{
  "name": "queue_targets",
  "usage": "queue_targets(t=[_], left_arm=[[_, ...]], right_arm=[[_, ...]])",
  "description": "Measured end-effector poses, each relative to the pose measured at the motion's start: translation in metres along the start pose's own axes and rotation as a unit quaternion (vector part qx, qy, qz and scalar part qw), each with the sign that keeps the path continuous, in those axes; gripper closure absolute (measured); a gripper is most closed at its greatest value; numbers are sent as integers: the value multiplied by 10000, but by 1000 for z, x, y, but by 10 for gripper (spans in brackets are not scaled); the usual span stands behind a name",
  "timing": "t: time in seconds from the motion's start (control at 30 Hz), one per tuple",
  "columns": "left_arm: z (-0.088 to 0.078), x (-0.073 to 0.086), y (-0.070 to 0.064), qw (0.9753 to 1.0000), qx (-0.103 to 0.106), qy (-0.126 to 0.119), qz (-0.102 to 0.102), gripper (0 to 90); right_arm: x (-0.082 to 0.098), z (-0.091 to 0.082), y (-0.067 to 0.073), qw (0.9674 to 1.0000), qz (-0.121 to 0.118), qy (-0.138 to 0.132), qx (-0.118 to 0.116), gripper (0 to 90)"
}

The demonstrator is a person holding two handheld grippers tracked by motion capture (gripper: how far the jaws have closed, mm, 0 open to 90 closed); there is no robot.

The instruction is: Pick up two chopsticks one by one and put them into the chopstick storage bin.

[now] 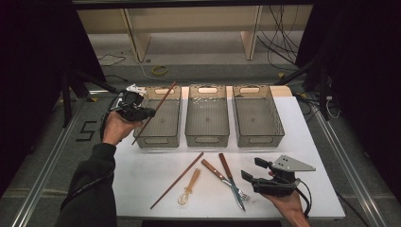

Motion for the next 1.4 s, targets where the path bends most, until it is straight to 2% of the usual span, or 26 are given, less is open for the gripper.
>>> queue_targets(t=[0.13, 0.47, 0.87, 1.07, 1.4], left_arm=[[6, -7, 5, 10000, -79, -10, -1, 841], [18, -18, 13, 9998, -62, -157, -130, 840], [38, -22, 25, 9993, -176, -192, -250, 840], [44, -19, 26, 9993, -203, -207, -254, 840], [55, -3, 32, 9987, -241, -179, -405, 840]], right_arm=[[0, 0, 0, 10000, 10, 5, -8, 286], [2, 2, 0, 10000, 19, 45, -49, 287], [2, 3, 0, 9999, 35, 37, -90, 286], [2, 2, 0, 9999, 56, 16, -95, 287], [2, 2, 0, 9999, 57, 21, -136, 286]])
Point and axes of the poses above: each handheld gripper's, and its own axes: z roughly forward along the jaws, x roughly out of its underside, y roughly to its left, the point moved 5 cm from there along z, roughly forward along the jaws, and after that the axes turned 5 degrees about -x, right-handed, at the moved point
